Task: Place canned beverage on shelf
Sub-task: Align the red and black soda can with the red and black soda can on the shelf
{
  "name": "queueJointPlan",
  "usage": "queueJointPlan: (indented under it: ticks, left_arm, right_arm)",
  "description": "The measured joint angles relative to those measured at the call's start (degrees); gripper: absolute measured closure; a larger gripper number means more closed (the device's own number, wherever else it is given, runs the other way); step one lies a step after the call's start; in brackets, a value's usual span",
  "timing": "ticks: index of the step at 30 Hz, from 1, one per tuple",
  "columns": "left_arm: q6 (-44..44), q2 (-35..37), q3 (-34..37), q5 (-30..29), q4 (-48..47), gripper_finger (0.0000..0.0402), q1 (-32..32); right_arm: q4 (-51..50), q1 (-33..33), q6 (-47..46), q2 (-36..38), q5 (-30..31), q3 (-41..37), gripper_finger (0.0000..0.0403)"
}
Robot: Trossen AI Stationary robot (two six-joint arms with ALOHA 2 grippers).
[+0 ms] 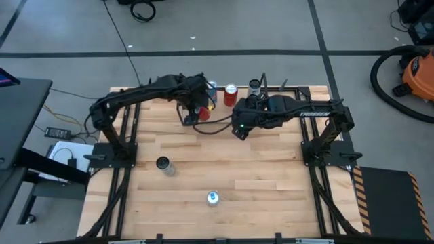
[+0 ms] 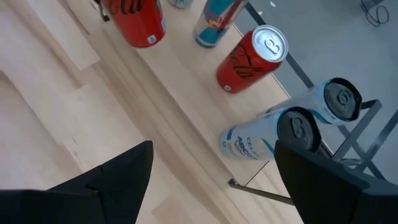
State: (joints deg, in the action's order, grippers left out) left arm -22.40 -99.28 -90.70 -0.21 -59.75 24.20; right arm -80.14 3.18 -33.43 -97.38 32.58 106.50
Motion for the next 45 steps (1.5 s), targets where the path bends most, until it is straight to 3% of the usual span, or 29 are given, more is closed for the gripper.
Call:
queueJointPlan:
  ticks: [6, 25, 45]
  left_arm:
    - [-1.4, -3.0, 0.0, 0.8, -1.7, 0.0088, 0.4]
    - [-4.5, -3.2, 0.0, 2.8, -2.8, 0.0088, 7.6]
    - [-3.8, -3.1, 0.0, 3.6, -3.6, 0.0088, 8.1]
  right_arm:
    - [0.0, 0.6, 0.4, 0.0, -0.1, 0.0, 0.0057]
    - [0.8, 1.6, 1.7, 0.0, -0.1, 0.0, 0.0057]
    - [1.6, 1.6, 2.1, 0.0, -0.7, 0.0, 0.0057]
